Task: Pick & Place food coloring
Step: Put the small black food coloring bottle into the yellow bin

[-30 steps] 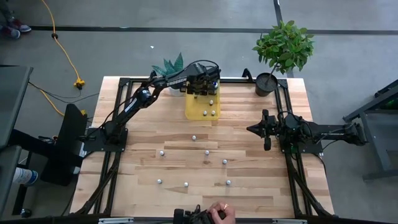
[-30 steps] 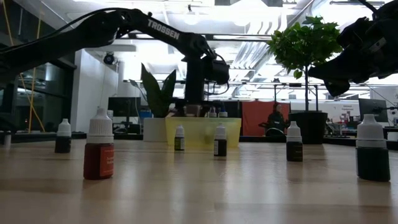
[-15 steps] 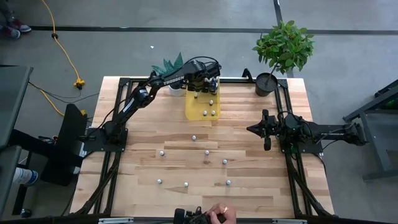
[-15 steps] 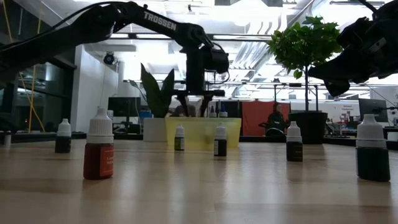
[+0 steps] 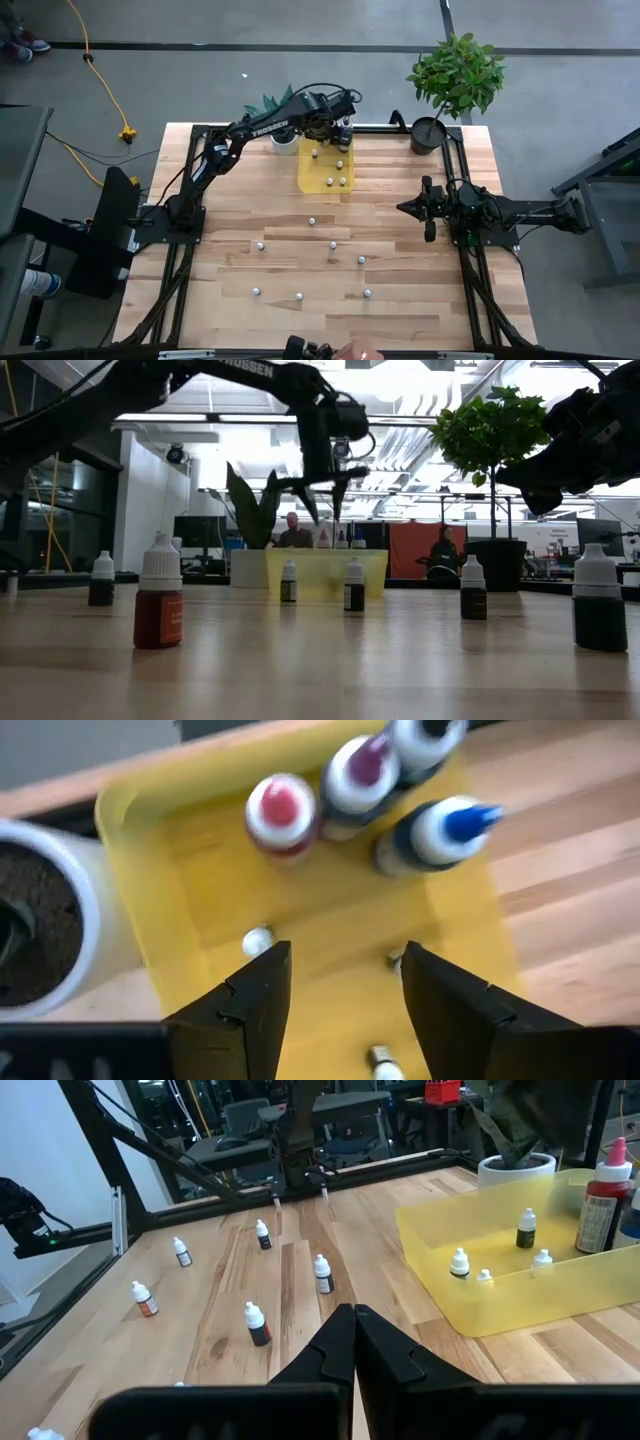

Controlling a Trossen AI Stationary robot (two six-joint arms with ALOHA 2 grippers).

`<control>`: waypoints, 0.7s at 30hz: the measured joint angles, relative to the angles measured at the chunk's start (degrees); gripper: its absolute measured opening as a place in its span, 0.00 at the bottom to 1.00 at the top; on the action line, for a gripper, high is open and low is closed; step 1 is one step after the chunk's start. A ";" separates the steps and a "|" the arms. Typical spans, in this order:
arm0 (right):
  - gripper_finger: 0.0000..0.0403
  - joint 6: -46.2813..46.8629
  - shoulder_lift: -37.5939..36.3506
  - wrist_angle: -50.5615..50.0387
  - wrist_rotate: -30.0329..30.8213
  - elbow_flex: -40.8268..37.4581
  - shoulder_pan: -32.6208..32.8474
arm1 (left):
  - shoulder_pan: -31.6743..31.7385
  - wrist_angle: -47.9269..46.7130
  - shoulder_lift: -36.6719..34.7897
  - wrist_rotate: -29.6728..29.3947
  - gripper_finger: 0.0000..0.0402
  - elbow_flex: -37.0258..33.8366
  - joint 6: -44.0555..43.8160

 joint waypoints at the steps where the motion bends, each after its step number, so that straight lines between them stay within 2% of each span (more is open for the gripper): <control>1: 0.00 0.00 0.00 0.00 -0.02 0.00 0.02 | -0.24 0.39 -0.56 0.00 0.45 0.00 0.47; 7: 0.00 0.01 0.00 -0.02 -0.02 0.00 0.01 | -1.58 3.34 -3.87 0.77 0.45 0.02 8.09; 13: 0.00 0.02 0.00 -0.02 -0.02 0.00 0.00 | -4.34 3.30 -6.73 1.88 0.45 0.02 19.28; 18: 0.00 0.02 0.00 -0.02 -0.02 0.00 0.01 | -7.73 -2.11 -10.42 1.38 0.45 0.02 28.03; 21: 0.00 0.01 0.00 0.00 -0.02 -0.01 0.00 | -10.18 -8.29 -12.78 -0.98 0.45 0.02 30.03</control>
